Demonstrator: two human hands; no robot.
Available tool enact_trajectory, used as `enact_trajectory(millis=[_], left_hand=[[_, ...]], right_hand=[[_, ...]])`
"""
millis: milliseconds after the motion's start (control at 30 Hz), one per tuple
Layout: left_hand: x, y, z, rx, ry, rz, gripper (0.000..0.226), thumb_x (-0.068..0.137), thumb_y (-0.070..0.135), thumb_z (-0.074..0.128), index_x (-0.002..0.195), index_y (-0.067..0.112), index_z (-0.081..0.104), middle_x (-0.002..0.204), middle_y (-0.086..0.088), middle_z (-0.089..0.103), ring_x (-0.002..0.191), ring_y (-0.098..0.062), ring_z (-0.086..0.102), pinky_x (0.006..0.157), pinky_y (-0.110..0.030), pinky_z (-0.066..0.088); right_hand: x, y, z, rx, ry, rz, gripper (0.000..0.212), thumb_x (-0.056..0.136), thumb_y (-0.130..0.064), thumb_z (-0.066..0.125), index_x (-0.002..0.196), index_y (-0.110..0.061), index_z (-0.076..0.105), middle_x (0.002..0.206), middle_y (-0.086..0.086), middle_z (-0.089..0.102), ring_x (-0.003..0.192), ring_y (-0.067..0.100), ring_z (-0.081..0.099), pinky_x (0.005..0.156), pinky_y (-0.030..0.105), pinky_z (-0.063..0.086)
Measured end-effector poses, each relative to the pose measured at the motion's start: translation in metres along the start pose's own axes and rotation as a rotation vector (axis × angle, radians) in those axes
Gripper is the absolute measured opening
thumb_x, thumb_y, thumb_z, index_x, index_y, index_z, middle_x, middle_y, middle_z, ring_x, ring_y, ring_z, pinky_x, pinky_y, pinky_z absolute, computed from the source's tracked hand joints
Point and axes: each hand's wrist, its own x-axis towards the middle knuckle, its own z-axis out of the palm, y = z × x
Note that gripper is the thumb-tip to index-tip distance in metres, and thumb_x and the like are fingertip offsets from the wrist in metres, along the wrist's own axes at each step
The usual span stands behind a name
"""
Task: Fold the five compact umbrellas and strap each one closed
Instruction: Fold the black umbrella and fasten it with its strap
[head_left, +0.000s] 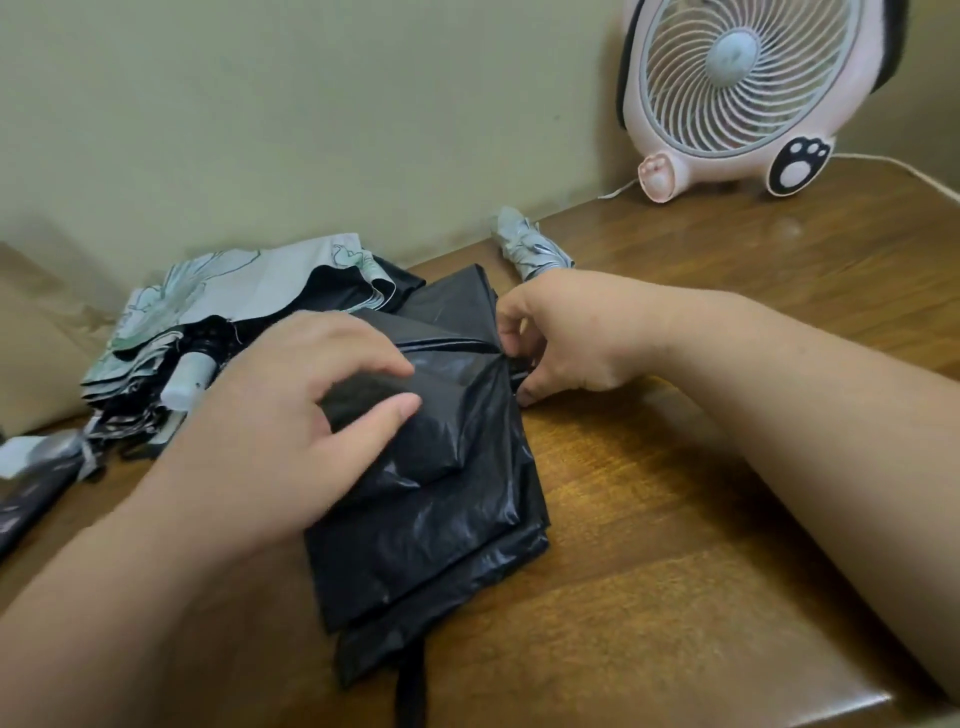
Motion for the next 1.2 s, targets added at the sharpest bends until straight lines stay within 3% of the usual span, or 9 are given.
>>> enact_trajectory(millis=[133,200,267,367,433,533,633,767,1200], left_hand=[[0.018,-0.016,0.005,0.117,-0.142,-0.001,0.033,0.088,0.051,0.061,0.111,0.03,0.073,0.116,0.023,0.062,0.115,-0.002,0.054,0.105,-0.02,0.039],[0.003,-0.013,0.008,0.1,-0.094,-0.002,0.034,0.088,0.052,0.061,0.11,0.03,0.074,0.118,0.021,0.063,0.117,-0.002,0.054,0.104,-0.01,0.033],[-0.017,-0.007,0.009,0.06,0.043,-0.069,0.026,0.087,0.048,0.065,0.104,0.03,0.073,0.113,0.015,0.065,0.113,-0.009,0.058,0.103,-0.022,0.041],[-0.07,-0.001,0.013,-0.102,0.243,-0.415,0.034,0.077,0.071,0.069,0.084,0.038,0.063,0.088,0.009,0.064,0.084,-0.017,0.063,0.08,-0.046,0.054],[-0.097,0.011,0.017,-0.269,0.271,-0.712,0.066,0.046,0.094,0.069,0.08,0.038,0.062,0.078,0.007,0.067,0.068,-0.016,0.063,0.066,-0.04,0.058],[-0.118,0.032,0.028,-0.601,0.219,-0.911,0.079,0.015,0.08,0.088,0.075,0.035,0.064,0.077,0.0,0.075,0.064,-0.013,0.065,0.066,-0.029,0.056],[-0.117,0.051,0.036,-0.731,0.218,-0.888,0.076,0.031,0.039,0.105,0.093,0.028,0.063,0.086,-0.004,0.079,0.079,-0.025,0.069,0.08,-0.046,0.048],[-0.114,0.054,0.037,-0.828,0.371,-0.831,0.069,0.053,0.004,0.094,0.109,0.02,0.056,0.092,-0.009,0.079,0.084,-0.022,0.075,0.08,-0.038,0.056],[-0.143,0.059,0.033,-0.505,0.177,-0.719,0.094,0.073,0.013,0.09,0.14,0.053,0.038,0.115,0.011,0.065,0.093,-0.014,0.069,0.08,-0.043,0.058]], right_hand=[[-0.001,0.0,-0.001,-0.046,-0.003,-0.012,0.041,0.077,-0.044,0.085,0.112,-0.027,0.071,0.102,-0.01,0.072,0.091,0.016,0.067,0.082,0.03,0.056],[0.001,0.001,-0.002,-0.082,0.005,-0.01,0.039,0.078,-0.046,0.084,0.11,-0.026,0.074,0.099,-0.007,0.072,0.087,0.018,0.065,0.077,0.03,0.055],[0.001,0.001,-0.003,-0.099,0.01,-0.013,0.036,0.078,-0.046,0.084,0.108,-0.026,0.076,0.096,-0.007,0.07,0.083,0.018,0.062,0.068,0.028,0.05],[0.003,0.004,-0.002,-0.101,0.017,-0.033,0.034,0.077,-0.047,0.084,0.103,-0.027,0.076,0.094,-0.007,0.07,0.079,0.017,0.061,0.06,0.025,0.046],[0.004,0.005,0.0,-0.091,0.026,-0.033,0.035,0.075,-0.048,0.085,0.1,-0.026,0.077,0.091,-0.006,0.072,0.08,0.018,0.065,0.069,0.03,0.055],[0.006,0.006,0.002,-0.084,0.023,-0.028,0.034,0.072,-0.05,0.085,0.094,-0.027,0.075,0.084,-0.004,0.073,0.076,0.021,0.068,0.075,0.036,0.059],[0.005,0.005,0.004,-0.094,0.022,-0.034,0.027,0.073,-0.048,0.085,0.087,-0.03,0.071,0.083,-0.006,0.072,0.076,0.019,0.066,0.076,0.036,0.058],[0.002,0.0,0.001,-0.086,0.002,-0.019,0.021,0.075,-0.048,0.083,0.081,-0.034,0.07,0.081,-0.008,0.072,0.075,0.017,0.067,0.075,0.038,0.058],[-0.004,-0.009,-0.002,-0.032,-0.005,0.041,0.024,0.071,-0.048,0.086,0.086,-0.037,0.071,0.07,-0.006,0.074,0.053,0.017,0.069,0.065,0.032,0.055]])
